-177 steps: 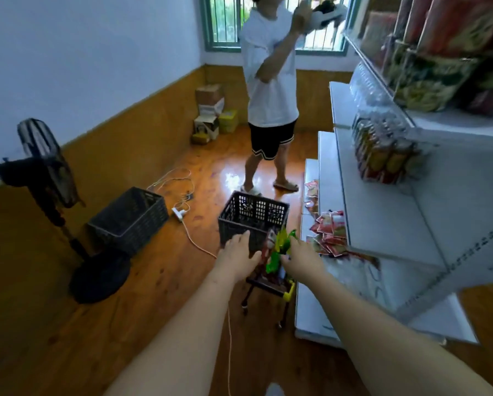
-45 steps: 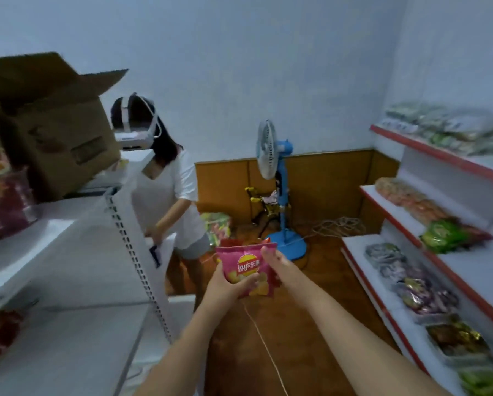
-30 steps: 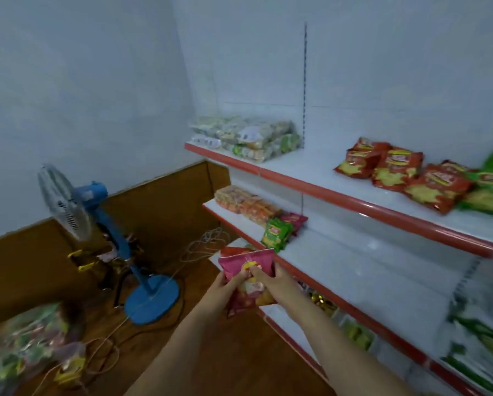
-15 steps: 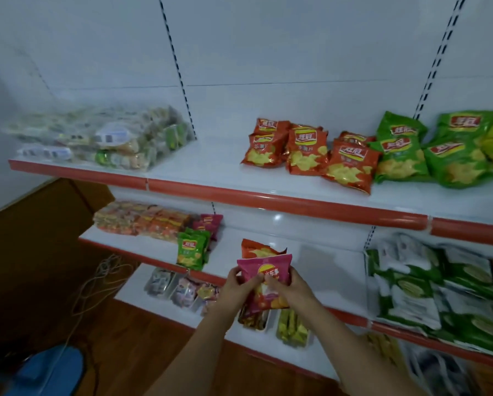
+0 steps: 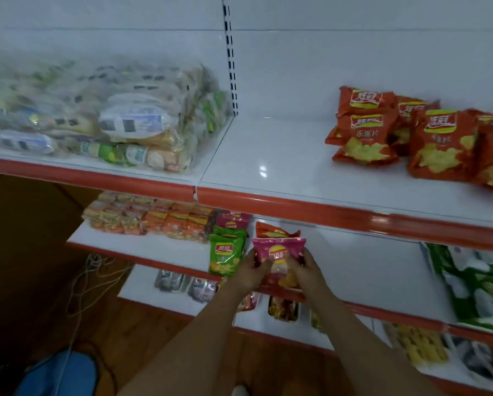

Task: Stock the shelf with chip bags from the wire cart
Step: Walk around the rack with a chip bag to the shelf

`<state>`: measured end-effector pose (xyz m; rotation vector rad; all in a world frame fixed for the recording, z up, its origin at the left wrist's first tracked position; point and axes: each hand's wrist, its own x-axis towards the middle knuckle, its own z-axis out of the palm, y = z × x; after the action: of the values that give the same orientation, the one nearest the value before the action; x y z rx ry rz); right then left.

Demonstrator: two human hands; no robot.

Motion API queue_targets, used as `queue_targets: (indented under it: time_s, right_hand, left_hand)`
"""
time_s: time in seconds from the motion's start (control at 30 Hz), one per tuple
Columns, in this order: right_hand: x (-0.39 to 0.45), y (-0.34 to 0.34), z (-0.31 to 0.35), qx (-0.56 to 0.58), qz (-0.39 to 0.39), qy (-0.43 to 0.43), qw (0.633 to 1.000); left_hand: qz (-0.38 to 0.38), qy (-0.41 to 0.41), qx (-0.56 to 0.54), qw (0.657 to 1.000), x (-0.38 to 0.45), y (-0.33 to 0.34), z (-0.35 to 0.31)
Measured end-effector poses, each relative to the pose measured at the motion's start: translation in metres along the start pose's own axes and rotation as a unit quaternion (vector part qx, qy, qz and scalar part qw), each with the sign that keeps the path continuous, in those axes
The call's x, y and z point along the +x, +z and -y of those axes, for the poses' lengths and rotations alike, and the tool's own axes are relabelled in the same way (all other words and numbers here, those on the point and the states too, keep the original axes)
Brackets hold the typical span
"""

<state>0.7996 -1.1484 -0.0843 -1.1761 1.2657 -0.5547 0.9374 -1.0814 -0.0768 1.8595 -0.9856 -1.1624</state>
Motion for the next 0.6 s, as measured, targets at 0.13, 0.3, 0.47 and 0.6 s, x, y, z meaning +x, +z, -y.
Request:
queue_targets:
  time_s: [0.13, 0.3, 0.47, 0.6]
  right_hand:
    - [0.018, 0.013, 0.008, -0.011, -0.036, 0.026, 0.999]
    - [0.059, 0.029, 0.002, 0.002, -0.049, 0.041, 0.998]
    - [0.105, 0.041, -0.022, -0.032, -0.048, 0.017, 0.998]
    - [0.154, 0.046, -0.050, -0.003, -0.049, 0.024, 0.998]
  left_hand:
    - [0.025, -0.024, 0.007, 0.999, 0.021, -0.017, -0.001]
    - [0.040, -0.013, 0.035, 0.998, 0.053, -0.025, 0.012]
    - [-0.037, -0.029, 0.119, 0.992, 0.123, -0.012, 0.067]
    - [-0.062, -0.006, 0.123, 0.990, 0.149, -0.007, 0.070]
